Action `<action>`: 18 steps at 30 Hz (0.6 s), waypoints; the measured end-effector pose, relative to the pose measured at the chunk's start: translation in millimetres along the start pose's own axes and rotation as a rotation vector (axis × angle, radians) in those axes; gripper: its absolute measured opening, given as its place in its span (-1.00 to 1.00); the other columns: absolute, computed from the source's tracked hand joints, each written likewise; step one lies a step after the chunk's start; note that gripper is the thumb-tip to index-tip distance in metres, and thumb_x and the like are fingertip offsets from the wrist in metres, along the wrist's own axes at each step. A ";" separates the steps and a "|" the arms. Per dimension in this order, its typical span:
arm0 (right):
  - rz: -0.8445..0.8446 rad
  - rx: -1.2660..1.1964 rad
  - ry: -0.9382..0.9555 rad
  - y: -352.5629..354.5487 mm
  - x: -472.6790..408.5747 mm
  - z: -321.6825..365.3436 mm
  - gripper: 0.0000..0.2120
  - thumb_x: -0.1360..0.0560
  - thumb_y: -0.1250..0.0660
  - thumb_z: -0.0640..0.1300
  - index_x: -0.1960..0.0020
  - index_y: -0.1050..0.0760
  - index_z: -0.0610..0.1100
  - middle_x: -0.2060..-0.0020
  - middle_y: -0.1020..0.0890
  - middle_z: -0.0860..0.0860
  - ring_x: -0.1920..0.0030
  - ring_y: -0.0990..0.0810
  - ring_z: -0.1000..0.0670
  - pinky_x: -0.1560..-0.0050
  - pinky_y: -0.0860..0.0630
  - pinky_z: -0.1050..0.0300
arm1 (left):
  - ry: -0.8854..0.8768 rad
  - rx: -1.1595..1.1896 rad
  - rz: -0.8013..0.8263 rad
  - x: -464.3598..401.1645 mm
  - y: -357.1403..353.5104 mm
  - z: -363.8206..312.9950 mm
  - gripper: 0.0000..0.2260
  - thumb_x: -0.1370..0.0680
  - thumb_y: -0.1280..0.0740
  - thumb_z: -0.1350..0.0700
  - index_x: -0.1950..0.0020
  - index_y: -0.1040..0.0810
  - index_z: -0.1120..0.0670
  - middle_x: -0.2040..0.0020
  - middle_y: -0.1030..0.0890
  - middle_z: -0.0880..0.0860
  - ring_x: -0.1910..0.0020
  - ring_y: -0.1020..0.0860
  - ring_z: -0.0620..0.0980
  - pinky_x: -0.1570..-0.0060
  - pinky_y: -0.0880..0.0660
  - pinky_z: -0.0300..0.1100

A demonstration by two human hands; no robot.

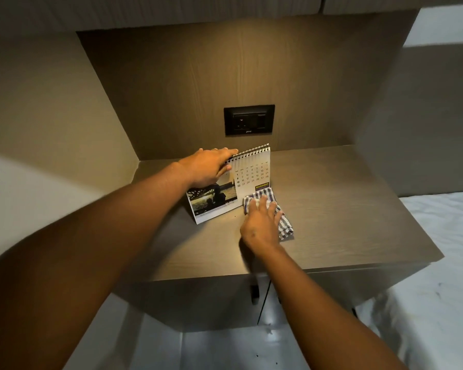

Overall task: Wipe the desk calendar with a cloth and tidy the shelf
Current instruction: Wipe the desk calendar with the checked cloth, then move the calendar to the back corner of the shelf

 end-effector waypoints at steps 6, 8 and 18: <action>-0.027 -0.058 -0.028 23.4 -10.9 2.7 -0.43 -0.58 -0.21 0.20 -0.48 -0.35 -0.08 -0.57 -0.24 -0.15 -0.56 -0.17 -0.25 -0.52 -0.14 -0.33 | 0.060 -0.192 -0.182 12.5 9.4 2.3 -0.39 -0.68 -0.07 -0.20 -0.66 0.06 -0.04 -0.67 -0.06 0.13 -0.63 -0.04 0.12 -0.57 0.06 0.17; -0.127 -0.258 -0.066 52.8 -21.1 1.0 -0.42 -0.57 -0.24 0.19 -0.47 -0.35 -0.11 -0.50 -0.38 -0.16 -0.48 -0.36 -0.21 -0.42 -0.36 -0.27 | 0.214 0.037 -0.460 28.8 24.2 3.5 -0.35 -0.66 -0.14 -0.20 -0.66 0.00 0.02 -0.66 -0.08 0.14 -0.63 -0.06 0.13 -0.58 0.00 0.15; 0.053 -0.753 -0.309 117.8 -90.5 24.8 -0.33 -0.50 -0.23 0.37 -0.31 -0.48 -0.16 -0.17 -0.65 -0.12 -0.17 -0.61 -0.17 -0.24 -0.55 -0.15 | 0.856 0.654 -0.335 86.2 -9.0 37.9 -0.47 -0.58 -0.20 -0.33 0.22 -0.62 0.09 0.31 -0.68 0.03 0.30 -0.66 0.05 0.31 -0.50 -0.12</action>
Point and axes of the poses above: each hand's wrist, its own x-axis away from the middle knuckle, its own y-axis out of the back of the hand, z = x × y, the point moved 4 cm from there along -x, towards the middle knuckle
